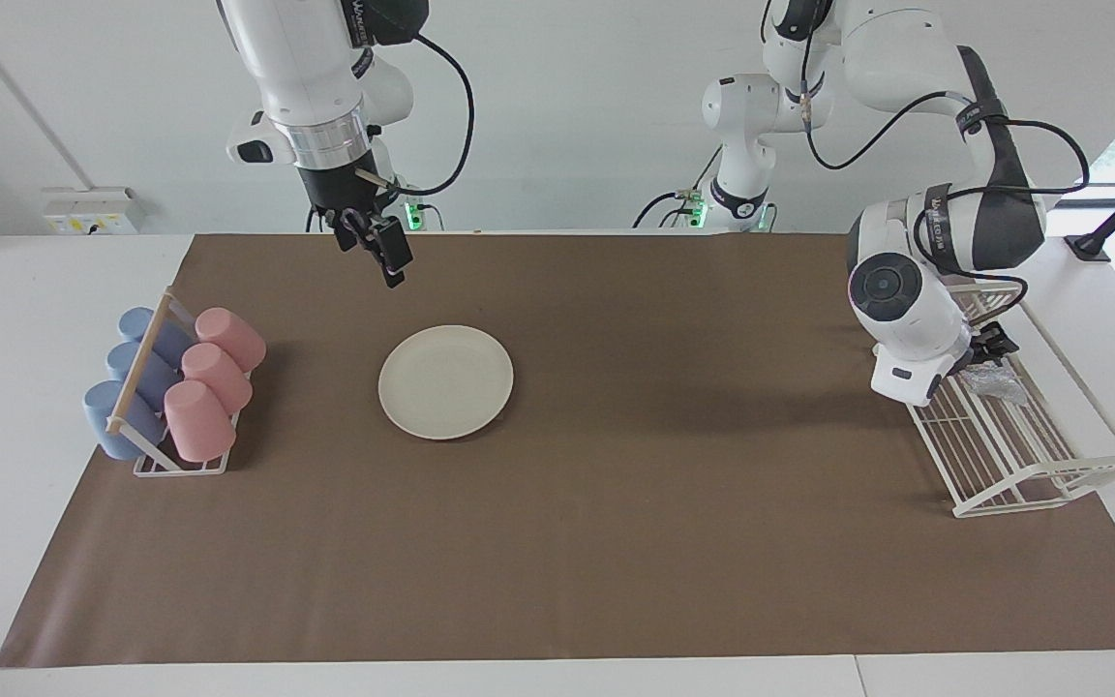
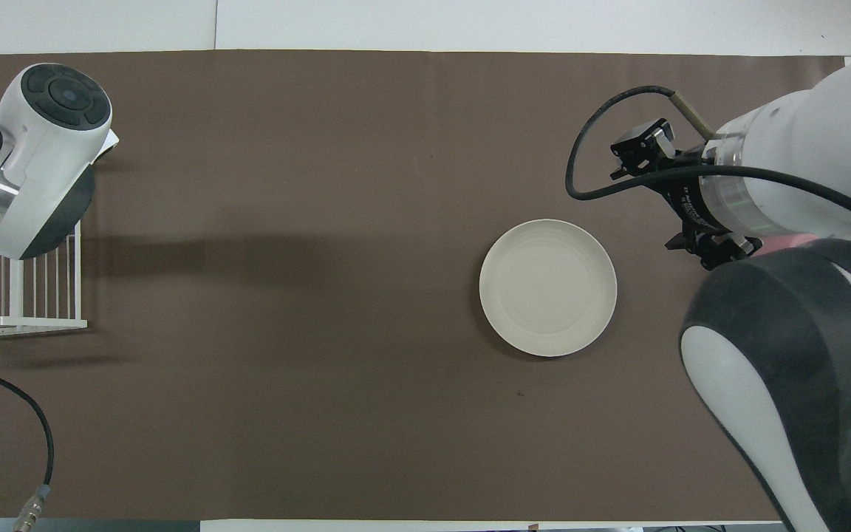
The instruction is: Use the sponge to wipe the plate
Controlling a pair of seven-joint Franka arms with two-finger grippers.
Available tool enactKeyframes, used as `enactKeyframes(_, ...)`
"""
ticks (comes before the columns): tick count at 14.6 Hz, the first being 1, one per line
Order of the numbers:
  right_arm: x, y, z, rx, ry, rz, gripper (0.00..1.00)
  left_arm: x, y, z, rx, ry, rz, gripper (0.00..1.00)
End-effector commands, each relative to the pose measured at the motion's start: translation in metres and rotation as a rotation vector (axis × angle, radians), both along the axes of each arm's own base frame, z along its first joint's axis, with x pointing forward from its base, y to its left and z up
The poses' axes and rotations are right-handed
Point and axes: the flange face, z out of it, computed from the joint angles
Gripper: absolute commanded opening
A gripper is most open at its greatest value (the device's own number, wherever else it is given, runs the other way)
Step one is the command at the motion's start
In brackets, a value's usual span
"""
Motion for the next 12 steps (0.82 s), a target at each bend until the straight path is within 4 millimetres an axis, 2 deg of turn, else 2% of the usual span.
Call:
enactKeyframes(1,-0.020,0.021,-0.002,0.025,-0.002,-0.085,1.00,-0.005,0.005,0.002,0.015,-0.021,-0.002,0.56)
enactKeyframes(3,-0.020,0.022,-0.002,0.026,-0.003,-0.089,1.00,-0.005,0.007,0.002,0.016,-0.021,0.001,0.32)
enactKeyframes(5,-0.020,0.021,-0.003,0.026,0.001,-0.090,1.00,-0.004,0.009,0.001,0.018,-0.021,0.004,0.00)
enactKeyframes(9,-0.020,0.014,-0.008,0.021,0.023,-0.112,1.00,-0.002,0.008,0.006,0.013,-0.032,0.001,0.00)
enactKeyframes(10,-0.021,0.018,-0.007,0.058,0.032,-0.158,1.00,-0.001,0.007,0.007,0.011,-0.034,-0.001,0.00)
enactKeyframes(11,-0.022,0.024,-0.007,0.091,0.040,-0.211,1.00,0.001,0.007,0.014,0.003,-0.047,0.003,0.00)
enactKeyframes(12,-0.022,0.026,-0.005,0.098,0.033,-0.224,1.00,0.004,0.005,0.031,-0.007,-0.069,0.006,0.00)
